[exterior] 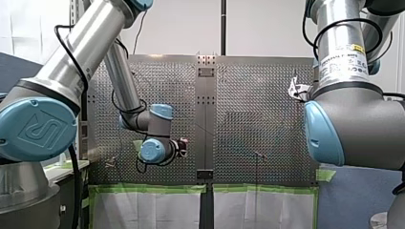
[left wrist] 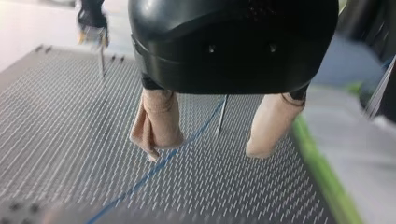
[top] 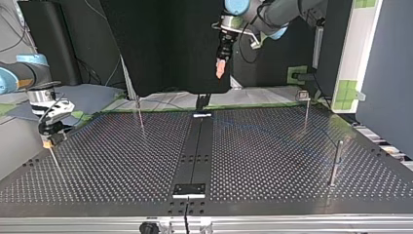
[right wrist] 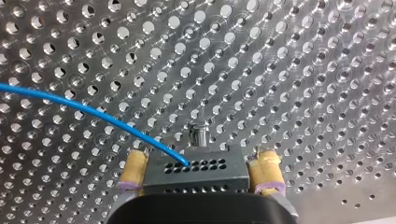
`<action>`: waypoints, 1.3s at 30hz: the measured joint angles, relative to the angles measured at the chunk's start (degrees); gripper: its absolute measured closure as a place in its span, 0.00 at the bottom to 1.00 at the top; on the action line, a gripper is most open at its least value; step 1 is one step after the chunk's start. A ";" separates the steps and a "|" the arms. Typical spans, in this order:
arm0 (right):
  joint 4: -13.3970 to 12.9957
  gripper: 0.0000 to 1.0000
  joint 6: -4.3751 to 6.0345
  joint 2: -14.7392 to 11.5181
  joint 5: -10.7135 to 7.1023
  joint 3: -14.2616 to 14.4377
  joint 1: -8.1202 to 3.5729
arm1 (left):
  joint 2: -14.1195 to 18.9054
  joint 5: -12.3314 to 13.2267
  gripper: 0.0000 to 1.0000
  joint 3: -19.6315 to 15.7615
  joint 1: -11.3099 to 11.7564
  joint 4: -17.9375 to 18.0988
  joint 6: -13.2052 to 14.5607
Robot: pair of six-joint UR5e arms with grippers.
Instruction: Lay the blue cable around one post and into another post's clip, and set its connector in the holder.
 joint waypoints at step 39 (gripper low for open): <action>0.29 0.00 -0.44 0.02 0.25 0.00 0.00 | -0.03 -4.11 0.00 -0.07 2.18 9.33 0.71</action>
